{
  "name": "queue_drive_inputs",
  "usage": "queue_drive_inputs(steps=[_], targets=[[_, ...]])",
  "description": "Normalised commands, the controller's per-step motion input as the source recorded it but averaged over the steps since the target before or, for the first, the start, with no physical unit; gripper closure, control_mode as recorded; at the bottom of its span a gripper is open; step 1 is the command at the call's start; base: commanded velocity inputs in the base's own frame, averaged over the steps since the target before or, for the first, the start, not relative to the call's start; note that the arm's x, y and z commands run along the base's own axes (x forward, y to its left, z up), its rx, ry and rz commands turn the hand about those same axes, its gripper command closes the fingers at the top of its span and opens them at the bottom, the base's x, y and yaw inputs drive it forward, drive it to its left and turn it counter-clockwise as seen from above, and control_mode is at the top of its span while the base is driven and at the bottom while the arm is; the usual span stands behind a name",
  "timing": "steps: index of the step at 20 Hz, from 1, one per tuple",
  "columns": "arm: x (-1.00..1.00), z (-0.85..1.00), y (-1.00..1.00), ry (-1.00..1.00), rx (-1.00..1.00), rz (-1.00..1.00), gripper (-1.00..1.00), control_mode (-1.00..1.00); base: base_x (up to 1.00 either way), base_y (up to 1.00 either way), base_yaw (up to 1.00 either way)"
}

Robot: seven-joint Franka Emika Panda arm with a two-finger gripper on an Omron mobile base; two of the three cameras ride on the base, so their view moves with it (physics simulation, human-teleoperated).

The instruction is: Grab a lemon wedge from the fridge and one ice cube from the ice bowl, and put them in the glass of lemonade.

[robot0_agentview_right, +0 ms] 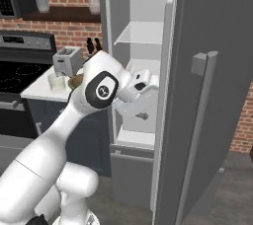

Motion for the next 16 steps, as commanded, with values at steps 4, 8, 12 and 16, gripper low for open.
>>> queue_drive_inputs(steps=[4,8,12,16], targets=[[-0.46,-0.61,-1.00,0.05,0.00,-0.10,-1.00,-1.00,0.00,0.00,0.00],[-0.60,-0.64,-1.00,0.03,0.00,-0.10,-1.00,-1.00,0.00,0.00,0.00],[-0.88,-0.25,-0.68,-0.04,-0.08,-0.04,-1.00,-1.00,0.00,0.00,0.00],[-0.58,0.34,0.69,-0.33,-0.14,0.00,-1.00,-1.00,0.00,0.00,0.00]])
